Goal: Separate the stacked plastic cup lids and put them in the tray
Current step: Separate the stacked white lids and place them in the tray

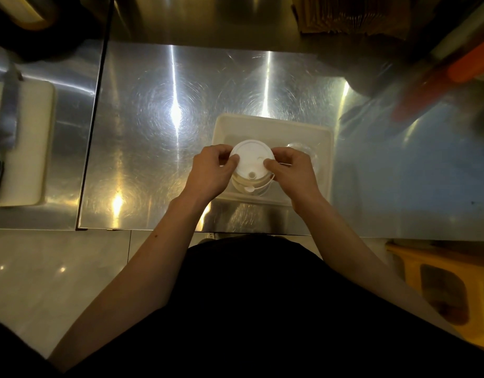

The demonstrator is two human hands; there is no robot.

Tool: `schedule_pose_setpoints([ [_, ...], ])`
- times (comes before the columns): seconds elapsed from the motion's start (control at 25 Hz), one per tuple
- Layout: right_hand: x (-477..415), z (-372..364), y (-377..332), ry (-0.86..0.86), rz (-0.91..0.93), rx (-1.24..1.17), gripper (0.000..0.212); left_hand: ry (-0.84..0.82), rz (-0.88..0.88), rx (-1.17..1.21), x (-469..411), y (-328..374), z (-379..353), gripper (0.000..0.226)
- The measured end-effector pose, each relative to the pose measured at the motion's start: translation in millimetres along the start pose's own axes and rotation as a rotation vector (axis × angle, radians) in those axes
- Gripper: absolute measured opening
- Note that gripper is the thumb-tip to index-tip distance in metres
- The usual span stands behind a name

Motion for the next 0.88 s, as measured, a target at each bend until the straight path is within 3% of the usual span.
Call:
schedule_pose_setpoints([
  [0.88, 7, 0, 2, 0.013, 0.020, 0.115, 0.036, -0.008, -0.097, -0.156, -2, -2, -12, 0.028],
])
Point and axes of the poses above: each hand's wrist, its own x-axis away from the middle knuckle, its own z-axis out of the back of the hand, y = z × x, the point moved 4 cm from there along -x, towards the middle knuckle, and after that the axes turned 1 degree about -x, right-handed, at the moved point
